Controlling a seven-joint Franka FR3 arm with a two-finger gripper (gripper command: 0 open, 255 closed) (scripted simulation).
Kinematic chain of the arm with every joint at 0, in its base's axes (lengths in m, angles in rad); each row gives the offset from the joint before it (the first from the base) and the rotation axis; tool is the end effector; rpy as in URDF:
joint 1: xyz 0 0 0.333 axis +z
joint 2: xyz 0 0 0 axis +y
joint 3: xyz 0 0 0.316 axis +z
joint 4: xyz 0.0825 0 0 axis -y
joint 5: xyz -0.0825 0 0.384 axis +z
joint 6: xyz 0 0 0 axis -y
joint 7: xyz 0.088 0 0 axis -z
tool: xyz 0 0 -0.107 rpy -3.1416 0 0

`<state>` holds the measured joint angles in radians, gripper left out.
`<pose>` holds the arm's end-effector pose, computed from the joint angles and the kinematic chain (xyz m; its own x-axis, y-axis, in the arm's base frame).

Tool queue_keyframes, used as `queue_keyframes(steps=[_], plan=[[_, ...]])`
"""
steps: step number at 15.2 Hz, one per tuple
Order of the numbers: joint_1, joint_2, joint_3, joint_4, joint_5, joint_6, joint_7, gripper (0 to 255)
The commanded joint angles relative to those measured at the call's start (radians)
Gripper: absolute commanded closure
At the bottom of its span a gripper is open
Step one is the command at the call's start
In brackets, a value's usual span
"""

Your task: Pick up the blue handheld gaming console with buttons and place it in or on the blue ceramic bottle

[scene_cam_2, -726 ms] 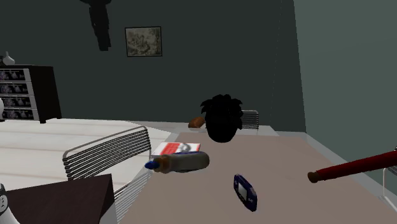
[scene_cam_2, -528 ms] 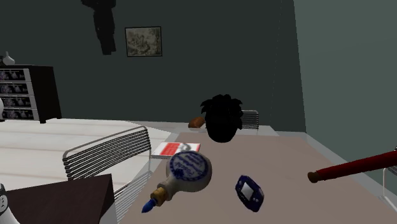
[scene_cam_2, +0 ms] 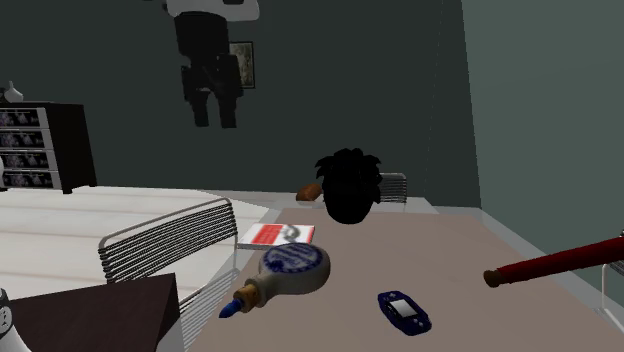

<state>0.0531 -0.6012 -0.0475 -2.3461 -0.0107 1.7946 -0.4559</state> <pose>0.3752 -0.0016 0.5522 0.8897 0.4536 0.0514 0.4539 -0.8910 0.0070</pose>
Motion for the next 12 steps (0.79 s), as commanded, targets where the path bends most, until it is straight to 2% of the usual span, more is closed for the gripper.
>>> queue_keyframes(steps=[1,12], plan=[[0.008,0.061,-0.026,0.006,-0.016,0.05,-0.076,0],[0.05,0.456,-0.112,0.121,-0.04,0.298,-0.442,0]])
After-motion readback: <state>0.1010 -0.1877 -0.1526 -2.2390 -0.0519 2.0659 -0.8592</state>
